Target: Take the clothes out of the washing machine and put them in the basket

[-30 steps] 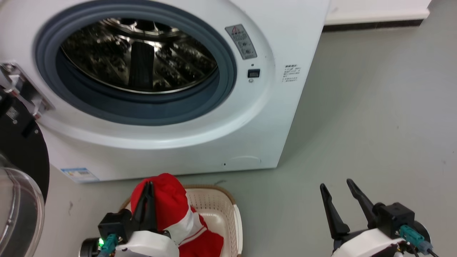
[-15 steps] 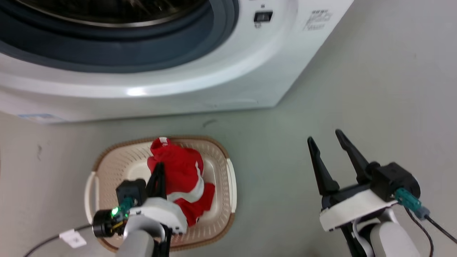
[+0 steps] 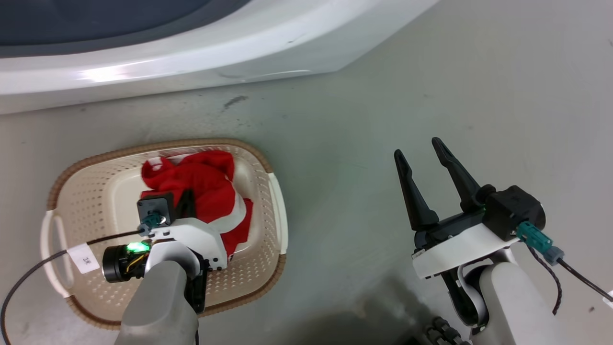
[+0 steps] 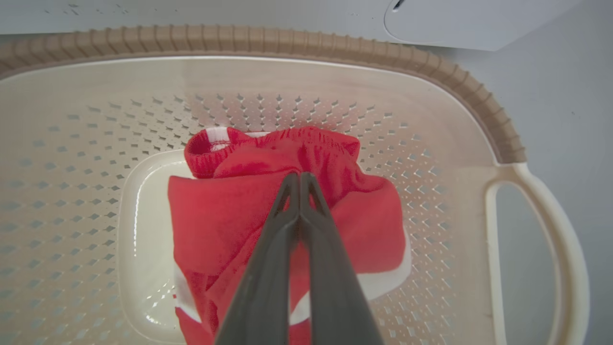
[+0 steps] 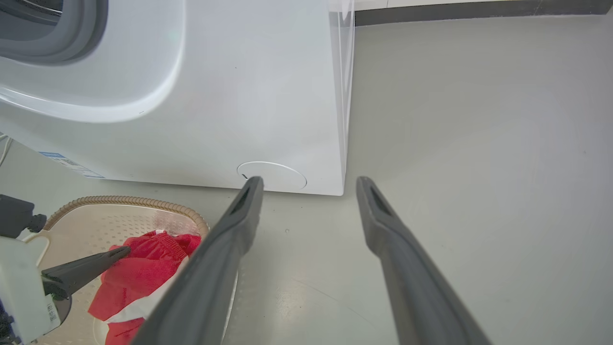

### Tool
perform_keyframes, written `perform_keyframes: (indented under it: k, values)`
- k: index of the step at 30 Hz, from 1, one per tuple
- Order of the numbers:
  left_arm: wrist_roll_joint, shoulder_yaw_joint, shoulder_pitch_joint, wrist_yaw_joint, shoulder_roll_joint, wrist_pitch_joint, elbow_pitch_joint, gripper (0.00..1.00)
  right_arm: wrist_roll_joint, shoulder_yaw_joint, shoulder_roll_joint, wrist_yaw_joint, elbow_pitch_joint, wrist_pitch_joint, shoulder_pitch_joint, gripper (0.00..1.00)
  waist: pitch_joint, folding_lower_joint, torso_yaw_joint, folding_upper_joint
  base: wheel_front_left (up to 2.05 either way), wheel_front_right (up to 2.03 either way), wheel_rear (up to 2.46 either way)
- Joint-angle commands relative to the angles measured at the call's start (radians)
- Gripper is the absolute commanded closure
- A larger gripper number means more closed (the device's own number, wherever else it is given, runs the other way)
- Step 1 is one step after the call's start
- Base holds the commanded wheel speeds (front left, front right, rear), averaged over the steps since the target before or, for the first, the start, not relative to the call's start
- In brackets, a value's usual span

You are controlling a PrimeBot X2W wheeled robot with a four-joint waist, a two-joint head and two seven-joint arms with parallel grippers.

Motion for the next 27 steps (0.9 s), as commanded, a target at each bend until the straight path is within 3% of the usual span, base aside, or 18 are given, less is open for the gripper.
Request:
perform_keyframes:
  k: [1,12,14,15,27]
  values:
    - [-0.004,0.008,-0.019,0.003,0.001,-0.002,0.025,1.00,0.002,0.005,0.001,-0.001,0.008,-0.011,-0.020,0.00,0.019,-0.0003,-0.021,-0.0001,0.00,0.00,0.00]
    - [-0.042,0.060,-0.104,0.012,0.032,-0.002,0.258,1.00,0.022,0.026,0.001,-0.001,0.059,-0.029,-0.055,0.00,0.036,-0.0003,-0.063,-0.0001,0.00,0.00,0.00]
    - [-0.040,0.061,-0.098,0.006,0.031,-0.002,0.266,0.59,0.022,0.023,0.001,-0.001,0.074,-0.031,-0.050,0.00,0.012,-0.0003,-0.064,-0.0001,0.00,0.00,0.00]
    - [-0.038,0.062,-0.089,0.007,0.031,-0.002,0.261,0.00,0.019,0.020,0.001,-0.001,0.082,-0.031,-0.045,0.00,-0.007,-0.0003,-0.062,-0.0001,0.00,0.00,0.00]
    - [-0.020,0.066,0.121,-0.049,-0.012,-0.002,0.113,0.00,-0.063,-0.080,0.000,-0.001,0.100,-0.005,0.122,0.00,-0.389,-0.0003,0.005,-0.0001,0.00,0.00,0.00]
